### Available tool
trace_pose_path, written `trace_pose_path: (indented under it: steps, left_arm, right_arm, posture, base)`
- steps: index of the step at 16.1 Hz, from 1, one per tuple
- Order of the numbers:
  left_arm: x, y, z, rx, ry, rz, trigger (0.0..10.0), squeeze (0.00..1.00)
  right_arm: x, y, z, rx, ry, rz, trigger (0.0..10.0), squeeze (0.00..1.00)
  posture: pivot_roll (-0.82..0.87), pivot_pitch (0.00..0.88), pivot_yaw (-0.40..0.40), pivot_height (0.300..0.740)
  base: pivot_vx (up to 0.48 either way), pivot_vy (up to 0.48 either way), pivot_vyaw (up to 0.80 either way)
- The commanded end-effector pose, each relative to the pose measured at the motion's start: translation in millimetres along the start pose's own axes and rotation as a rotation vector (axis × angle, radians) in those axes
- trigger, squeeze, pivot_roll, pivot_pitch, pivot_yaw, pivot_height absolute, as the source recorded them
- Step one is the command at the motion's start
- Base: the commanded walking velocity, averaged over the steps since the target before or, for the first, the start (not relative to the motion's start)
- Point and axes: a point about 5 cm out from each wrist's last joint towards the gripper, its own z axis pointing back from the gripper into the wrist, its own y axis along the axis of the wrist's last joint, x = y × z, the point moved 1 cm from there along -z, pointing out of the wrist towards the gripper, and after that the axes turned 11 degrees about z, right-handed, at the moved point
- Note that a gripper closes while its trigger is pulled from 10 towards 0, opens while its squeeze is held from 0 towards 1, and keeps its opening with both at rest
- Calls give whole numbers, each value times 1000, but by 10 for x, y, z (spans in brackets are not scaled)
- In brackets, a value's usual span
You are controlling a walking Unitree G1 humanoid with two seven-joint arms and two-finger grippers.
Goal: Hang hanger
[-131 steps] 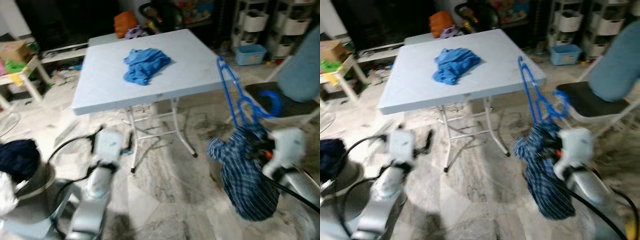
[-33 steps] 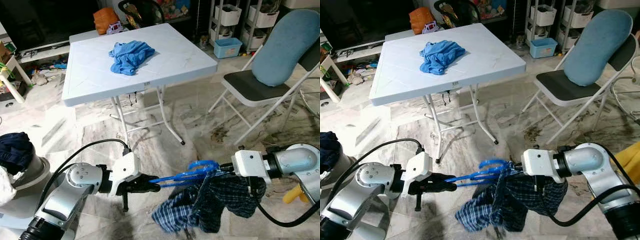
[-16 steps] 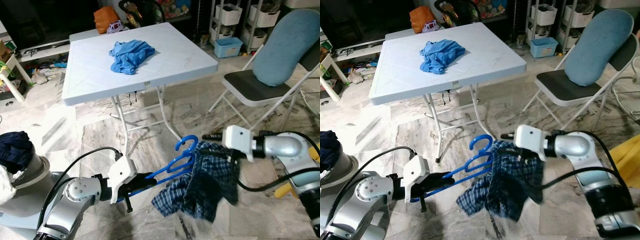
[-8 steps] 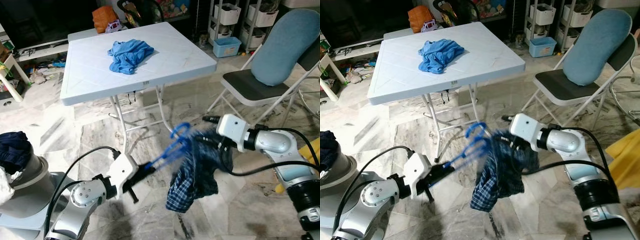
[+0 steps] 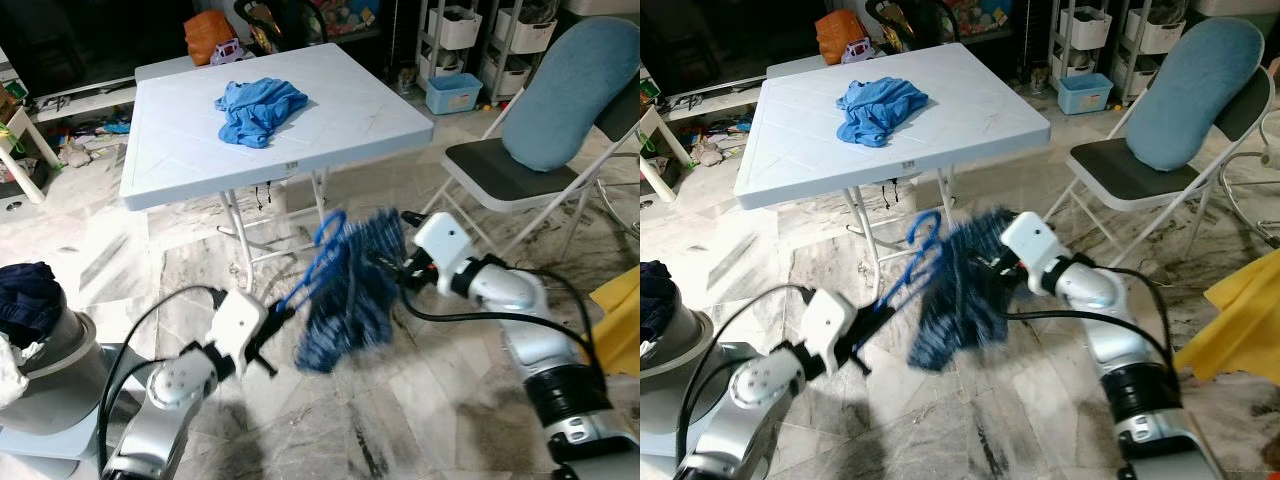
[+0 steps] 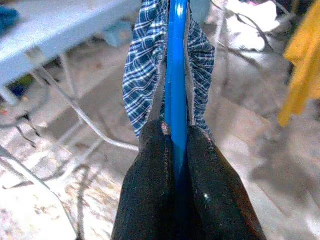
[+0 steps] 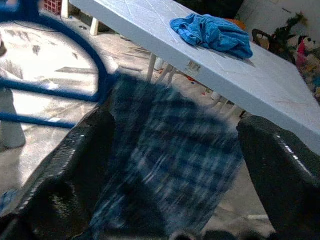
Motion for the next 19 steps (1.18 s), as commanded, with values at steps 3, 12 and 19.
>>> trace_pose_path:
  steps: [3, 12, 19]
  left_arm:
    - [-28, 267, -41, 103, 24, -35, 0, 0]
    - [209, 442, -105, 166, -51, -25, 0, 0]
    - [265, 509, -96, 181, -83, -34, 0, 0]
  right_arm:
    - [-56, -30, -22, -17, 2, -101, 10000, 1000]
    - [12, -125, -155, -143, -265, -138, 10000, 0]
    - [340, -234, -70, -230, -434, -65, 4471, 0]
  posture:
    - [-111, 0, 81, 740]
    - [-104, 1, 78, 740]
    - [-104, 0, 71, 740]
  base:
    - [0, 0, 0]
    - [0, 0, 0]
    - [0, 0, 0]
